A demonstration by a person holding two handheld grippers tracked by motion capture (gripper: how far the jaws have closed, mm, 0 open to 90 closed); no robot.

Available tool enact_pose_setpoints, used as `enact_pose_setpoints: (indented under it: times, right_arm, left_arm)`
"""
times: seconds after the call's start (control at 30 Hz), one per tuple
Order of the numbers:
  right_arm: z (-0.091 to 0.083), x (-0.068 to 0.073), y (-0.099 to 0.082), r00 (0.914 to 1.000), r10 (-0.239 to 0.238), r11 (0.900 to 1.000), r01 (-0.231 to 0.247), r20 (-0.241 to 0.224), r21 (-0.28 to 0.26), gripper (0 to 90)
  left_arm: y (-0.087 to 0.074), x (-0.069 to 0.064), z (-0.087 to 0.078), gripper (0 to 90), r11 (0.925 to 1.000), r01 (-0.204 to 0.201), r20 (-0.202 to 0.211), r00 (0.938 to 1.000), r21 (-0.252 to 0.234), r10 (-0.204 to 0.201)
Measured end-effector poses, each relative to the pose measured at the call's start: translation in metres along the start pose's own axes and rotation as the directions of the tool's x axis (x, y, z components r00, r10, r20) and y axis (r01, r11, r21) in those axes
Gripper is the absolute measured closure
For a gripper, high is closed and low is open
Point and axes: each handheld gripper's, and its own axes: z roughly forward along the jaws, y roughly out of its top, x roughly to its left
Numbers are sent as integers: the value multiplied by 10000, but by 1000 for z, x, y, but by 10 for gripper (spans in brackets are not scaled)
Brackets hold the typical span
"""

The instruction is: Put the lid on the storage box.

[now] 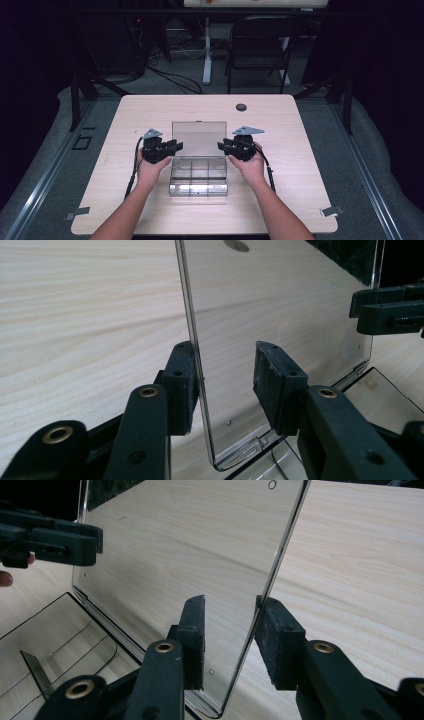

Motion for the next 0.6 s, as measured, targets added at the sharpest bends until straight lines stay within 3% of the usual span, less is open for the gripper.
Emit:
enact_pose_setpoints:
  times: [0.6]
  right_arm:
    - [4,-6,-1,9990,437,9988,-434,-131,206,656]
  left_arm:
    - [-7,4,6,575,9979,436,326,9984,478,-452]
